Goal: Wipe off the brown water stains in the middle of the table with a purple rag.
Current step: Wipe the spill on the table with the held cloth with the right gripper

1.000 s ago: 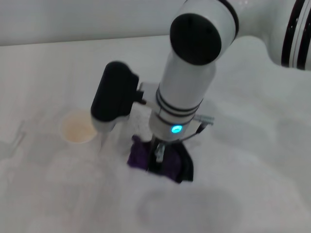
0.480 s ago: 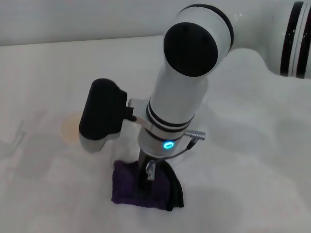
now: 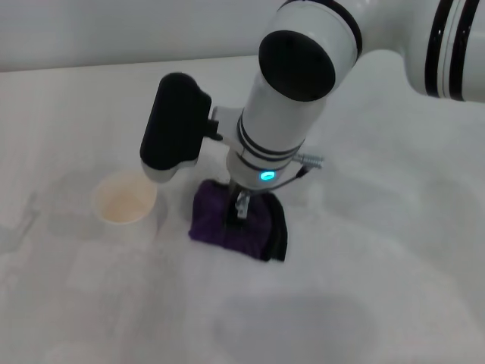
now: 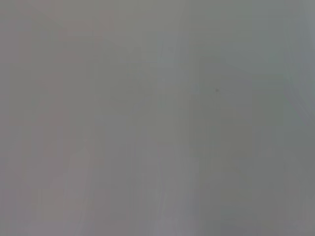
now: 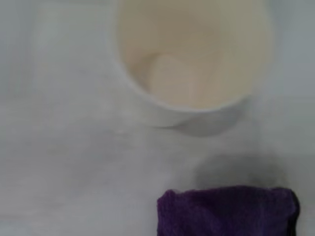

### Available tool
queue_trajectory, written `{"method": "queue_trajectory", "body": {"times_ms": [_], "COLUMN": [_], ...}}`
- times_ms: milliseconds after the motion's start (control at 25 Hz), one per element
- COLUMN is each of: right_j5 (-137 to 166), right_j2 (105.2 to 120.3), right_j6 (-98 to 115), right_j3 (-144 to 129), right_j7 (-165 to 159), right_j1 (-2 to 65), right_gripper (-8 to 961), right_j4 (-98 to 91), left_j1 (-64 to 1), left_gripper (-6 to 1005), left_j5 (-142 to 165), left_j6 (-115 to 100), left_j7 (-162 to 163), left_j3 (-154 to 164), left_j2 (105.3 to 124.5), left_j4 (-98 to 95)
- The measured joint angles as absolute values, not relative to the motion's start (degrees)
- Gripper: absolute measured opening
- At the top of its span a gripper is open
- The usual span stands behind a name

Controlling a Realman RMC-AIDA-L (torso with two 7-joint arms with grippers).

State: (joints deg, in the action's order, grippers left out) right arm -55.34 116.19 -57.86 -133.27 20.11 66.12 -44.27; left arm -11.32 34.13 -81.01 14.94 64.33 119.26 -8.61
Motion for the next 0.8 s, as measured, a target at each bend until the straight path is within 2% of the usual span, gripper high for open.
{"method": "queue_trajectory", "body": {"times_ms": [440,800], "right_j5": [-55.5,-68.4], "right_j2": [116.19,116.19], "right_j6": [-59.5,-64.5], "right_j3": [-134.0,-133.9], "right_j7": [18.9,27.1], "right_j1": [64.1,63.0], "right_gripper": [82,86], "right_j4": [-49.5,-51.9], "left_j1": [-11.5,-11.9], "left_gripper": [876,876], "left_j5": [34.1,34.1], "left_j6": [-81.2,-81.2], "left_j7": [14.9,14.9], "left_j3": [64.3,64.3], "left_j2": [119.37,119.27], "left_j4": [-8.6,-8.6]}}
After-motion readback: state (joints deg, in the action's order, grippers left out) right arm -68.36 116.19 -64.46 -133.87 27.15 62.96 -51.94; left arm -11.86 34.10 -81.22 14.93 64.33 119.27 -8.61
